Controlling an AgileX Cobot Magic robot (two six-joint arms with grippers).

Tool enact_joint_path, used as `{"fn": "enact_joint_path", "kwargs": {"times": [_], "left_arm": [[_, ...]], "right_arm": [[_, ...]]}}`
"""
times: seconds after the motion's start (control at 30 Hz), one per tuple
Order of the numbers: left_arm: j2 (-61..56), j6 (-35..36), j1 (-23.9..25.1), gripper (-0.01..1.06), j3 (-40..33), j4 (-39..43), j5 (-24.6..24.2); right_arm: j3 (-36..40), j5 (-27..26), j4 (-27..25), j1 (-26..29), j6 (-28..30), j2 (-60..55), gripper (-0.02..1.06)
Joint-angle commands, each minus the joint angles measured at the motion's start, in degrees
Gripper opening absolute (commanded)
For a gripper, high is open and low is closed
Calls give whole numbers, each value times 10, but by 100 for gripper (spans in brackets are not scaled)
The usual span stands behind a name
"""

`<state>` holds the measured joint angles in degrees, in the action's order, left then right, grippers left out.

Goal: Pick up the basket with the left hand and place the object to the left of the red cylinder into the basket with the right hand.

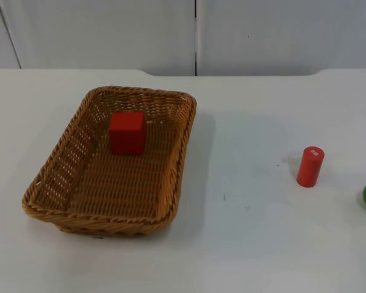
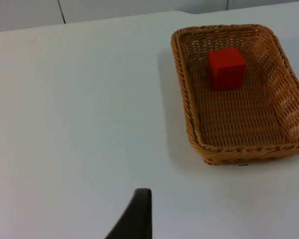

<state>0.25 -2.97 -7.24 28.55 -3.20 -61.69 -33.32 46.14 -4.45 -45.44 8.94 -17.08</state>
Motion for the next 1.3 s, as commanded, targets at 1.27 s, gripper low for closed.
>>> {"fn": "enact_joint_path", "kwargs": {"times": [1.27], "left_arm": [[-3,3,-2,105,-2,2,0]], "right_arm": [[38,157,56,2,-89,171,91]]}}
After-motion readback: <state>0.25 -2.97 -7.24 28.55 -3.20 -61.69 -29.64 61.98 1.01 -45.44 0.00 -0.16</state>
